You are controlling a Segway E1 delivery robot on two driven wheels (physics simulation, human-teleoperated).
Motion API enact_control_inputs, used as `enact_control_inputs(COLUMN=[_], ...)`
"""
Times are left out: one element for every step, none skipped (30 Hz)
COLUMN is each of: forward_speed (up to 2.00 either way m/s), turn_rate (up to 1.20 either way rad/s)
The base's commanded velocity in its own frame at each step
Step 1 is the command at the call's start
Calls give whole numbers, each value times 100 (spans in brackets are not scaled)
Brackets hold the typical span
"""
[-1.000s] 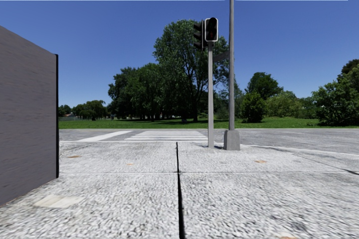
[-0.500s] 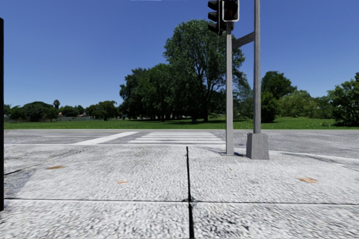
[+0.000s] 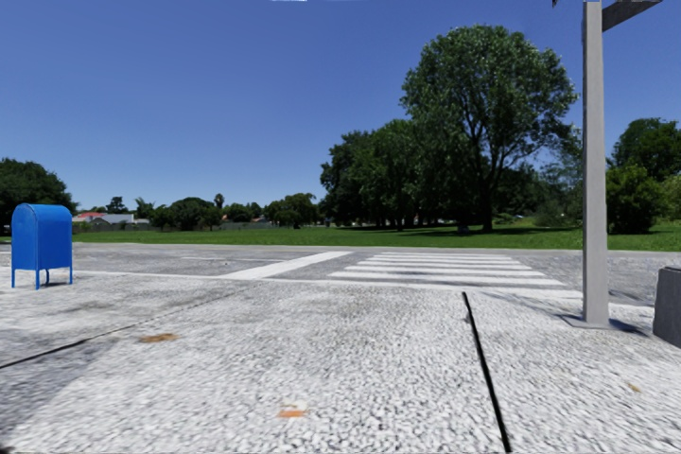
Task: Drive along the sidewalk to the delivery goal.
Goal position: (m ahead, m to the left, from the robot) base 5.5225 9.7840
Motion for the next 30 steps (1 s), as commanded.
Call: enact_control_inputs(forward_speed=[182, 179, 175, 175, 169, 166, 160, 155, 155, 154, 154, 154, 154, 154, 154, 154, 154, 154, 154, 154, 154, 154, 154, 154, 154, 154, 154, 154, 154, 154], turn_rate=[67, 67, 67, 67, 67, 67, 67, 67, 67, 67, 67, 67, 67, 67, 67, 67, 67, 67, 67, 67, 67, 67, 67, 67, 67, 67, 67, 67, 67, 67])
